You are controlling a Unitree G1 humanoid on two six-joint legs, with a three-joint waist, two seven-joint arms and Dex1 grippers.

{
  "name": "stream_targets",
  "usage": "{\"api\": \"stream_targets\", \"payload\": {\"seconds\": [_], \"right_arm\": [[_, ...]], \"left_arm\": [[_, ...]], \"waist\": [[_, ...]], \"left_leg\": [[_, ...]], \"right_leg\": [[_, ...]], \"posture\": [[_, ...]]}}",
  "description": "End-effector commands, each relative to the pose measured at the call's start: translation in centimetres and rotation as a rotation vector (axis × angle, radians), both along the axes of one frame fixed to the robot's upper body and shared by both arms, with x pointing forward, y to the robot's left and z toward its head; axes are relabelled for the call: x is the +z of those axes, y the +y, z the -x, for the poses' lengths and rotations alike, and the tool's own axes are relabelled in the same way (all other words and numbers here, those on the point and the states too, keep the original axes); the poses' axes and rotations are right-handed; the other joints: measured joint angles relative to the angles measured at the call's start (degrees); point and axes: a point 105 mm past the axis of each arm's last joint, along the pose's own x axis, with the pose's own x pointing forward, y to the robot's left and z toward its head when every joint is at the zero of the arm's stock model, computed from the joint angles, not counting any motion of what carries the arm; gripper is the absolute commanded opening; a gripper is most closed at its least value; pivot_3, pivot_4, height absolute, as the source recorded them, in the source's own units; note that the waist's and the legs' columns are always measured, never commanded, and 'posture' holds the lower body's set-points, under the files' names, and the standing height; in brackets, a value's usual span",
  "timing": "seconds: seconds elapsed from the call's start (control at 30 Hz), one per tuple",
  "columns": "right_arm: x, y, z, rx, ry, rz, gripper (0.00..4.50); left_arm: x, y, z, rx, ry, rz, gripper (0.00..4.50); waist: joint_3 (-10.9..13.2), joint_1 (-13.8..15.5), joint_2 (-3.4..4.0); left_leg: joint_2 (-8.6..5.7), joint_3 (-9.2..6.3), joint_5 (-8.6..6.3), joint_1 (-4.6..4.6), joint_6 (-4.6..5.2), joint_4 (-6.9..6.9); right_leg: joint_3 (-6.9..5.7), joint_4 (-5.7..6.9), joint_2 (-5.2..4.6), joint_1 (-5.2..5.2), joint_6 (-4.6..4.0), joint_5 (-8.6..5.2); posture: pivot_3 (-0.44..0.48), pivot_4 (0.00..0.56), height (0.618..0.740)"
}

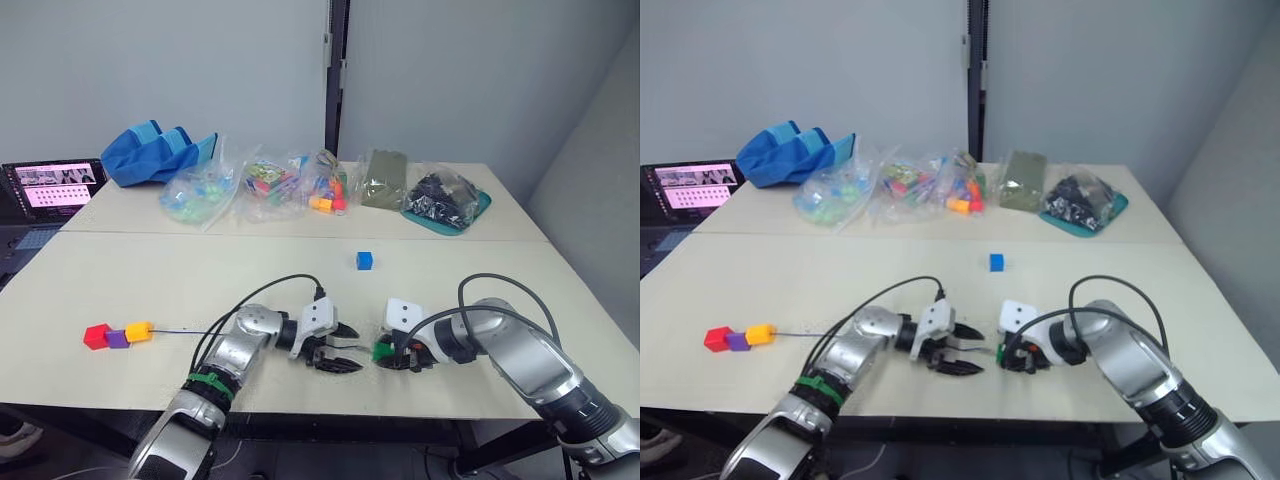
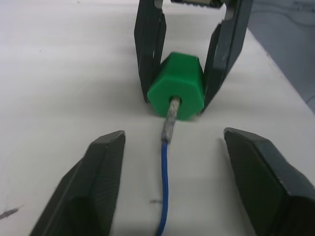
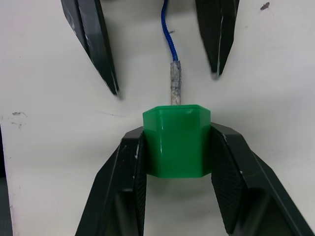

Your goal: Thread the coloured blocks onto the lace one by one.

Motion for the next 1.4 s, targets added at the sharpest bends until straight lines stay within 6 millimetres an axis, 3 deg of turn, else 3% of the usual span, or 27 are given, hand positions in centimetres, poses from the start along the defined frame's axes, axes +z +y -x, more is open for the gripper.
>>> {"api": "stream_targets", "payload": {"seconds": [0.03,0.07,0.17,0.43,0.87,1.1,1.4], "right_arm": [[0.5,0.5,-0.1,0.018,-0.018,-0.009,1.27],[0.5,0.5,-0.1,0.019,-0.019,-0.010,1.27],[0.6,0.7,-0.2,0.022,-0.024,-0.011,1.27],[0.6,0.6,-0.2,0.027,-0.029,-0.004,1.27],[0.5,2.0,-0.7,0.067,-0.037,-0.006,1.27],[0.3,2.2,-0.8,0.075,-0.035,-0.005,1.27],[0.2,2.0,-0.9,0.065,-0.035,-0.007,1.27]], "left_arm": [[-0.8,1.0,-0.1,0.014,-0.014,-0.055,3.28],[-0.8,1.0,-0.1,0.014,-0.011,-0.054,3.28],[-0.7,0.7,-0.1,0.018,-0.001,-0.037,2.50],[0.0,-0.1,-0.2,0.029,0.063,0.018,0.00],[-0.1,-2.4,0.2,-0.014,0.049,0.009,0.00],[0.3,-2.6,0.1,0.002,0.087,0.045,0.00],[0.6,0.1,-0.4,0.034,0.076,0.029,2.86]], "waist": [[0.00,0.02,0.00],[0.00,0.01,0.00],[0.00,-0.06,0.00],[0.00,0.00,0.00],[0.00,0.22,0.00],[0.00,0.23,-0.01],[0.00,-0.16,-0.01]], "left_leg": [[0.00,0.00,0.00,0.00,0.00,0.00],[0.00,0.00,0.00,0.00,0.00,0.00],[0.00,0.00,0.00,0.00,0.00,0.00],[0.00,0.00,0.00,0.00,0.00,0.00],[0.00,0.00,0.00,-0.01,0.00,0.01],[0.00,0.00,0.00,0.00,0.00,0.04],[0.00,0.00,0.01,0.01,-0.01,0.04]], "right_leg": [[0.00,0.00,0.00,0.00,0.00,0.00],[0.00,-0.01,0.00,0.00,0.00,0.00],[0.00,-0.01,0.00,0.00,0.00,0.00],[0.00,-0.01,0.00,0.00,0.00,0.00],[0.00,-0.02,0.00,0.01,0.00,0.00],[0.00,0.01,0.00,0.03,0.00,0.01],[0.00,0.03,0.00,0.02,0.00,0.02]], "posture": [[0.000,0.150,0.740],[0.000,0.150,0.740],[0.000,0.150,0.740],[0.000,0.150,0.740],[0.000,0.150,0.740],[0.000,0.150,0.740],[0.000,0.150,0.740]]}}
